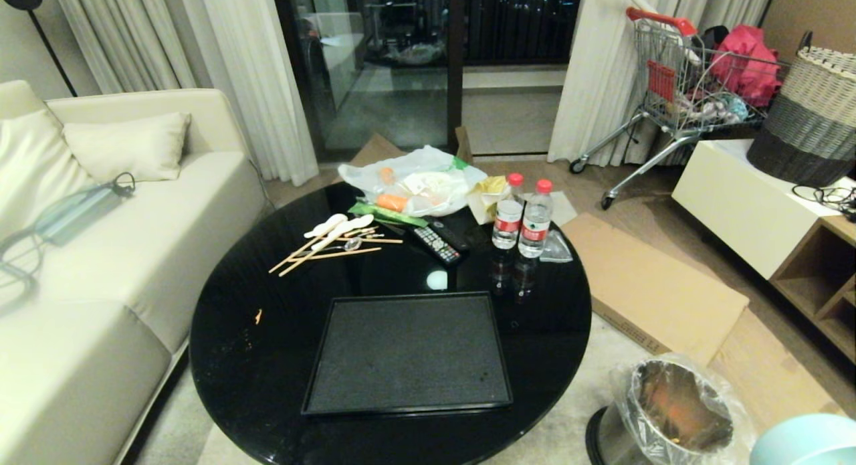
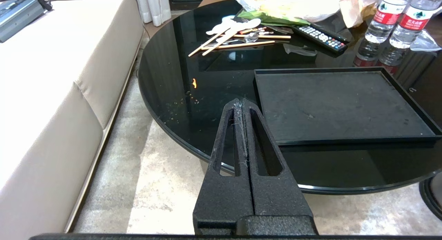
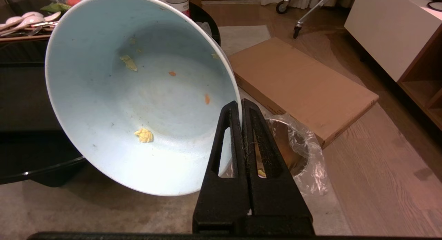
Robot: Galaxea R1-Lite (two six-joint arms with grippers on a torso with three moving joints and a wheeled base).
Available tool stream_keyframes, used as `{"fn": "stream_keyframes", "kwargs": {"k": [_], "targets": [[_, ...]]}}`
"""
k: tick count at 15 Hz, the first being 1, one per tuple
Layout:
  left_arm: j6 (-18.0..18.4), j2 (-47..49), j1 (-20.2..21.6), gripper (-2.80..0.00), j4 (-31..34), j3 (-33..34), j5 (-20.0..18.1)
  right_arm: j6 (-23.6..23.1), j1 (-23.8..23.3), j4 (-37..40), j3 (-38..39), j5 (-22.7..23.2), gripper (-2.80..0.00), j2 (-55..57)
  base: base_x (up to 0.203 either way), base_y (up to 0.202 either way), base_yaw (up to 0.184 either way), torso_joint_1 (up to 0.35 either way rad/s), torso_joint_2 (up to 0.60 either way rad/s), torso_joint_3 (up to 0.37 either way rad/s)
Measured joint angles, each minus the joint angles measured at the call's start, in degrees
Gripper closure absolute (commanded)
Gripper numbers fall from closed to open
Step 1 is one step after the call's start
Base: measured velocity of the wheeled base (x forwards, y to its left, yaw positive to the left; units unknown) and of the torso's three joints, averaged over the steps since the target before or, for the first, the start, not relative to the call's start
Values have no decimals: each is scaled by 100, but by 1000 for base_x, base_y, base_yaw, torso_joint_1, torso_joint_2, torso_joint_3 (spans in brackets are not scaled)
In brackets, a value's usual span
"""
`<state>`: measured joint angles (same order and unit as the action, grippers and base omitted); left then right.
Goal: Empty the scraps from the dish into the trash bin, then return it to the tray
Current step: Put the bowl back to the table
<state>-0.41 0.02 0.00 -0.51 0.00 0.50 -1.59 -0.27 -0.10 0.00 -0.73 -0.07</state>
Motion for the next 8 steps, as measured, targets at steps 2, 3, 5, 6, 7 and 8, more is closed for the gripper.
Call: {"fn": "stream_keyframes", "kwargs": {"k": [2, 3, 5, 6, 7, 8], "targets": [[1, 0, 0, 0, 2, 0, 1, 38, 0, 5, 0, -15, 0, 0, 0, 0, 0, 0, 0, 0], [0, 0, 0, 0, 1, 0, 1, 51, 0, 2, 0, -31, 0, 0, 0, 0, 0, 0, 0, 0], [-5, 0, 0, 0, 0, 0, -6, 52, 0, 2, 0, -121, 0, 0, 0, 0, 0, 0, 0, 0], [-5, 0, 0, 0, 0, 0, -9, 23, 0, 2, 0, -127, 0, 0, 0, 0, 0, 0, 0, 0], [-10, 0, 0, 0, 2, 0, -9, 21, 0, 2, 0, -117, 0, 0, 0, 0, 0, 0, 0, 0], [-10, 0, 0, 0, 0, 0, -6, 8, 0, 2, 0, -104, 0, 0, 0, 0, 0, 0, 0, 0]]}}
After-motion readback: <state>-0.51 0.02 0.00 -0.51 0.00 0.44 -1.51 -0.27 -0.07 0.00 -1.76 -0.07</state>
